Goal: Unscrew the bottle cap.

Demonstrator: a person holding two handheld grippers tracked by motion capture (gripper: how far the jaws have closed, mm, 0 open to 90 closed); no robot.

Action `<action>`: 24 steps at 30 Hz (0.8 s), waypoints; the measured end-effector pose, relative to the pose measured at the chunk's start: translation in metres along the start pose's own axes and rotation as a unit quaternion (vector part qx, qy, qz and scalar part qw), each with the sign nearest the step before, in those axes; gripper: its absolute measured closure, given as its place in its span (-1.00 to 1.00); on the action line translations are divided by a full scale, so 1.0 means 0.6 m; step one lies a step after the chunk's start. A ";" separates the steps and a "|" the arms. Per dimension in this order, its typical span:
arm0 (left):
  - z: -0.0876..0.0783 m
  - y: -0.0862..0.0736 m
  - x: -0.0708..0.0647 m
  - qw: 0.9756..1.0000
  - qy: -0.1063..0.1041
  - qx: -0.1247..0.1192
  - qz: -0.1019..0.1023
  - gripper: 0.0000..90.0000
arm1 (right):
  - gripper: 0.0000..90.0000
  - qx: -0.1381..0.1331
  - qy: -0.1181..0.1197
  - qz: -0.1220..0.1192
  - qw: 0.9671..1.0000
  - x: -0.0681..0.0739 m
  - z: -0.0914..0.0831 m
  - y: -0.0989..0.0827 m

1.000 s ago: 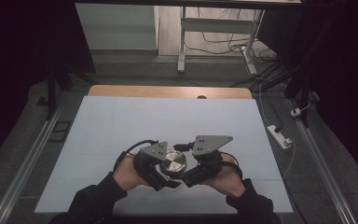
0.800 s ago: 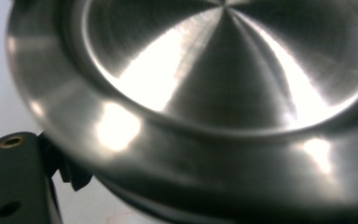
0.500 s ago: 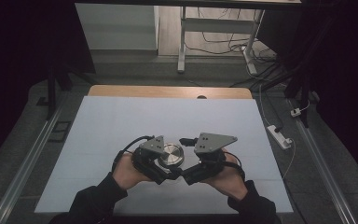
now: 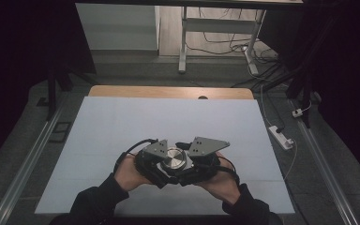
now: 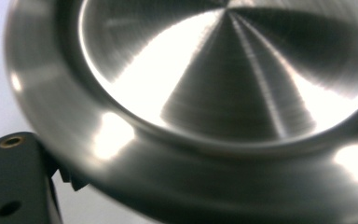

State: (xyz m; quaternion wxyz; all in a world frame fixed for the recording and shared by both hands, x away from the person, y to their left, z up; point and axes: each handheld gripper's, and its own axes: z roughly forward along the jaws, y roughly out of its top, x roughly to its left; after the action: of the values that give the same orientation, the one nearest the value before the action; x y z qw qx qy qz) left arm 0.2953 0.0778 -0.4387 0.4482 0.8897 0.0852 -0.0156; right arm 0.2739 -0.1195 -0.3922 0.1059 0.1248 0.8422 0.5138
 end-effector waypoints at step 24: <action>-0.004 0.011 -0.004 0.998 0.060 0.006 -0.030 -0.66 | -0.58 -0.014 -0.036 0.005 0.999 0.002 -0.014 0.010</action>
State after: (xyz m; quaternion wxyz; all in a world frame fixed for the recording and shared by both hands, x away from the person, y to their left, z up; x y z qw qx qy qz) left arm 0.2939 0.0755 -0.4316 0.4364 0.8887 0.1383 0.0242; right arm 0.2710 -0.1234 -0.3833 0.1351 0.1463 0.8301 0.5209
